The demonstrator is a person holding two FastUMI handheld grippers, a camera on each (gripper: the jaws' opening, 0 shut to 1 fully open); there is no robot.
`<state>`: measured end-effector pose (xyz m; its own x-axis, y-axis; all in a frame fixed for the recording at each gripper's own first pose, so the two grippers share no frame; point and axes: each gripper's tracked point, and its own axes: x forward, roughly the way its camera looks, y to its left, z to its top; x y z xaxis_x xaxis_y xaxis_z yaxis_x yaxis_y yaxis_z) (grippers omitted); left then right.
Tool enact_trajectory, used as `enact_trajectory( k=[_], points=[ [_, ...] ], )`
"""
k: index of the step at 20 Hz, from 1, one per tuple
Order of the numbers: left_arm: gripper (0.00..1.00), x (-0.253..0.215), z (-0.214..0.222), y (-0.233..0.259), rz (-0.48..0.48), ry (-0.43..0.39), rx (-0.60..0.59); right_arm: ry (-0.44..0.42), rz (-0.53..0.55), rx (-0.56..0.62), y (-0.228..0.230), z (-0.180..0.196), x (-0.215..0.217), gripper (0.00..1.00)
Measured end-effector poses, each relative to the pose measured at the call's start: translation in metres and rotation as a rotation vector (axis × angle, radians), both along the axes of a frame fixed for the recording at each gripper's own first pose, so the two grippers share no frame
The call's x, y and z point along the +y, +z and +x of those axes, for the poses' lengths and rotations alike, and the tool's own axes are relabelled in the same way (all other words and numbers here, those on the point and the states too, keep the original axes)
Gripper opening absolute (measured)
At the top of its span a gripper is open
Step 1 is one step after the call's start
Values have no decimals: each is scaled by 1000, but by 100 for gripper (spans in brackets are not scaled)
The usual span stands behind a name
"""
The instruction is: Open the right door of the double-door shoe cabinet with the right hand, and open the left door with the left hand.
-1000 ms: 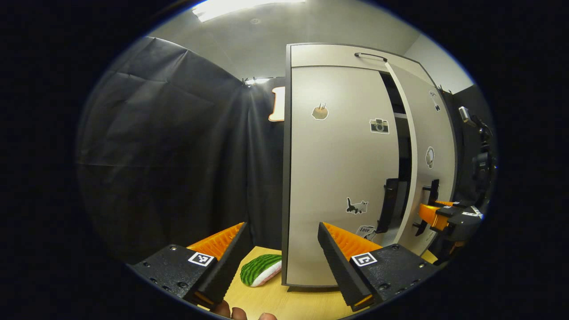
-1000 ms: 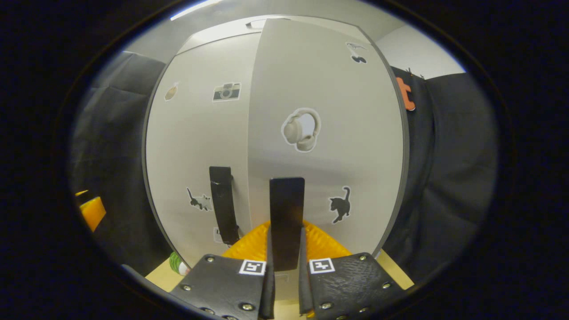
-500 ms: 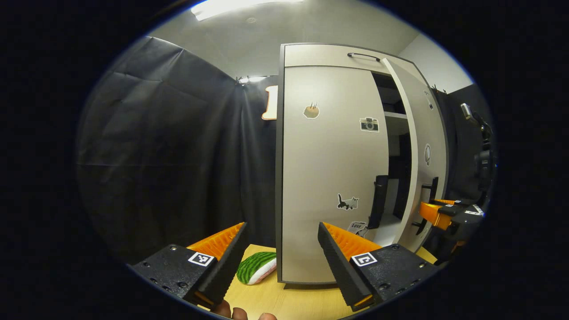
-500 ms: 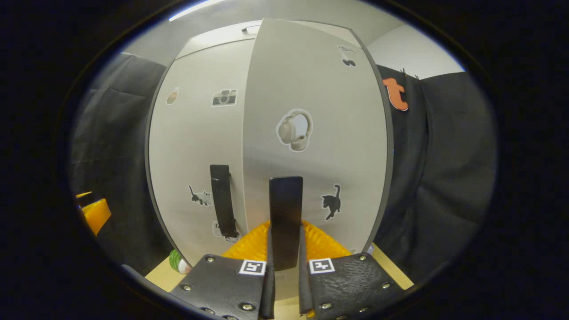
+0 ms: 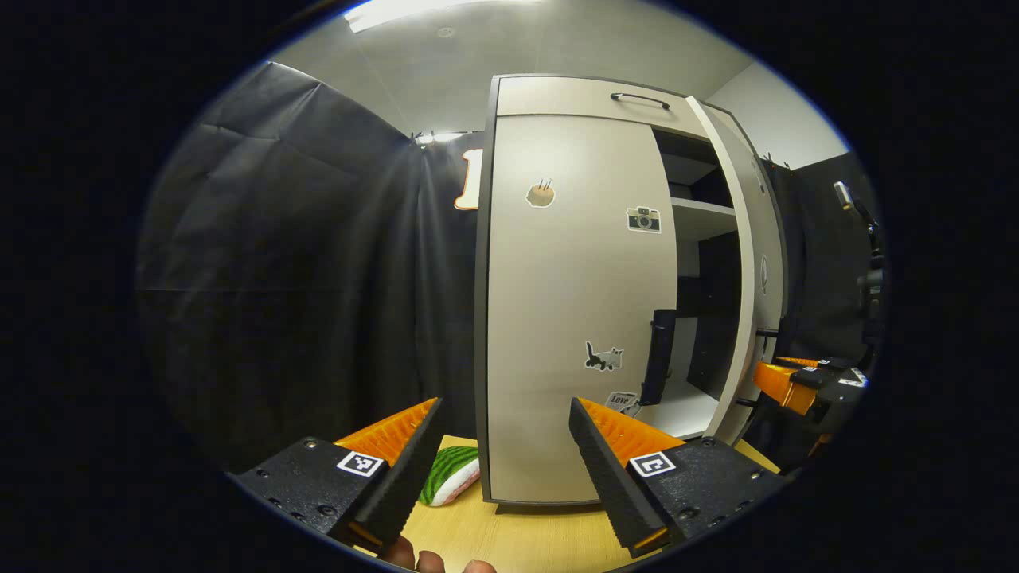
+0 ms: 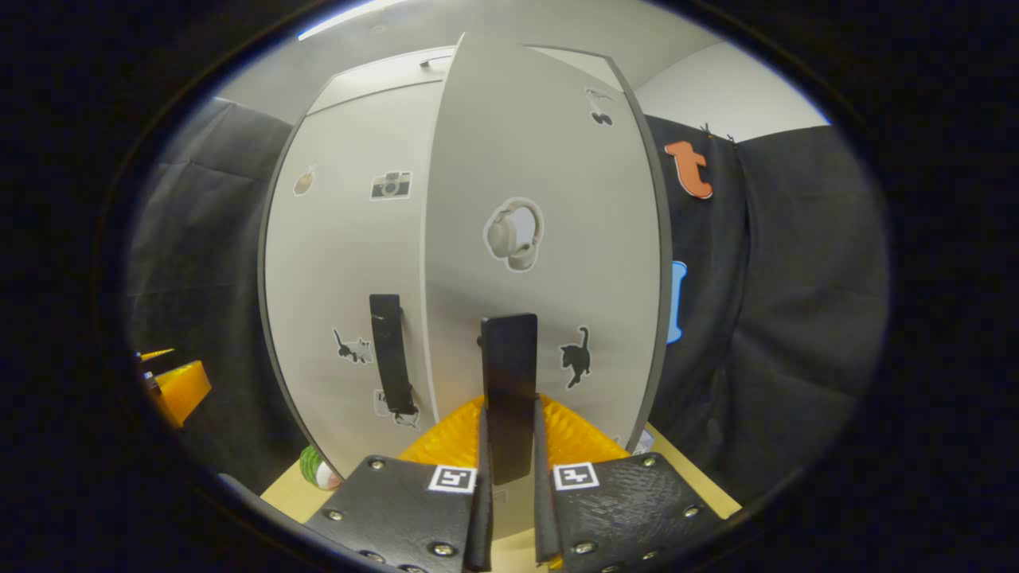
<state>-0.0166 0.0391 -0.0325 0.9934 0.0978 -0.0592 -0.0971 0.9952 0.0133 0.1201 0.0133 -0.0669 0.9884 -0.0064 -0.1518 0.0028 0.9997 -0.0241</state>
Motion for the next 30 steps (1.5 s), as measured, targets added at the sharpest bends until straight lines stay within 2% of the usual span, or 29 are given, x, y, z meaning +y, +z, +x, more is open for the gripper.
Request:
enact_trajectory(
  k=[19, 21, 22, 23, 25, 30],
  points=[
    [97, -20, -3, -9, -33, -68, 21, -81, 10, -32, 1, -21, -15, 21],
    [96, -22, -2, -11, -35, -75, 24, -81, 9, -34, 5, -36, -17, 21],
    [96, -23, -2, -11, -36, -78, 25, -55, 26, -34, -27, 37, -35, 21],
    [97, -24, -1, -12, -37, -82, 25, -63, 48, -33, -7, -15, -34, 4],
    [97, -28, 1, -14, -40, -92, 27, -74, 60, -23, 0, -14, -43, 4],
    [97, -36, 4, -16, -29, -124, 34, -138, 22, -49, -3, -35, -30, 4]
  ],
)
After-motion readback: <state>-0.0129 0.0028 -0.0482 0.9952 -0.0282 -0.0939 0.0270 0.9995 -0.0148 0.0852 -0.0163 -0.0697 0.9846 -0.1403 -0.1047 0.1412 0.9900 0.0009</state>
